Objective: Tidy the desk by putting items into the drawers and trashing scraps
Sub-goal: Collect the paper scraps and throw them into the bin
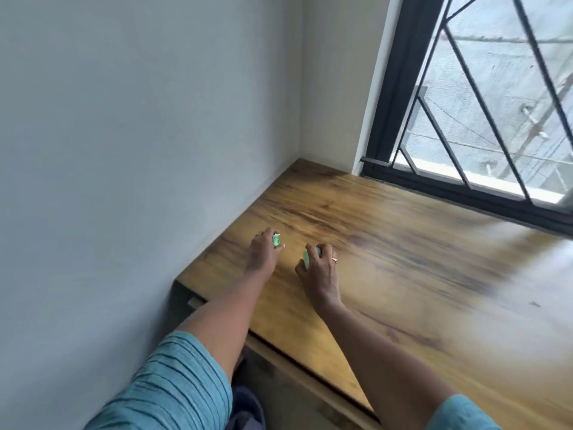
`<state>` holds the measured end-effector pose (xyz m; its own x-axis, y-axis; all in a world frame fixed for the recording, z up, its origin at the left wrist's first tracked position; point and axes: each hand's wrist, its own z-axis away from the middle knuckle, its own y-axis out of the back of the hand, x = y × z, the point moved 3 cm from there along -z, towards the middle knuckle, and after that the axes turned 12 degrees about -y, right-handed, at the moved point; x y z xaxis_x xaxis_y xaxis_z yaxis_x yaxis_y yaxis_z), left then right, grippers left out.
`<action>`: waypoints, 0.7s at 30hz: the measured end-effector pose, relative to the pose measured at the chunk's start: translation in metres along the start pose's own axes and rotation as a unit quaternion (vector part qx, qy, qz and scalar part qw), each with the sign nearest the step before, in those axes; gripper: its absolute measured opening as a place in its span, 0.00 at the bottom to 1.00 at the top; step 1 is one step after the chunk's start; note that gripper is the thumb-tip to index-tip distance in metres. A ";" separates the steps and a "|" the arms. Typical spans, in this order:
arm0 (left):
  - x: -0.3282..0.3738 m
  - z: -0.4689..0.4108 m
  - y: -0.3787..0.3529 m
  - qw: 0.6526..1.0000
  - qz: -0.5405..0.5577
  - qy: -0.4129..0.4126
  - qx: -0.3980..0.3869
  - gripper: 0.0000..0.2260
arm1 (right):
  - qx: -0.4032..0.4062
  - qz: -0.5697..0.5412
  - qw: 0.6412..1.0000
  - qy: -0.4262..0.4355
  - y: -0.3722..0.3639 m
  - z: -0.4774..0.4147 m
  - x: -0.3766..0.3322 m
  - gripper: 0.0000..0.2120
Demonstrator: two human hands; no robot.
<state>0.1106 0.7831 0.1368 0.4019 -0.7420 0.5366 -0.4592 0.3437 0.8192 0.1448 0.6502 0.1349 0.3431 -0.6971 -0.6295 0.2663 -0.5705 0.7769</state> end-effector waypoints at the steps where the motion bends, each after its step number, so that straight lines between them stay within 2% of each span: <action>1: -0.004 0.015 0.008 1.000 0.009 -0.006 0.006 0.18 | 0.000 -0.010 1.000 0.005 -0.003 0.013 -0.008 0.18; 9: -0.045 0.138 0.062 0.998 0.049 0.004 0.039 0.18 | -0.033 -0.012 0.999 0.033 -0.038 0.129 -0.044 0.19; 16: -0.095 0.246 0.058 0.990 0.099 0.087 0.045 0.16 | -0.101 0.005 0.994 0.032 -0.085 0.213 -0.043 0.22; 21: -0.130 0.304 0.030 0.979 0.104 0.171 0.024 0.16 | -0.161 0.048 0.985 0.039 -0.127 0.247 -0.020 0.19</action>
<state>-0.1964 0.7149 0.0303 0.5337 -0.4194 0.7343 -0.5931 0.4333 0.6786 -0.1187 0.6291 0.0463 0.4450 -0.6991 -0.5597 0.4965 -0.3275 0.8039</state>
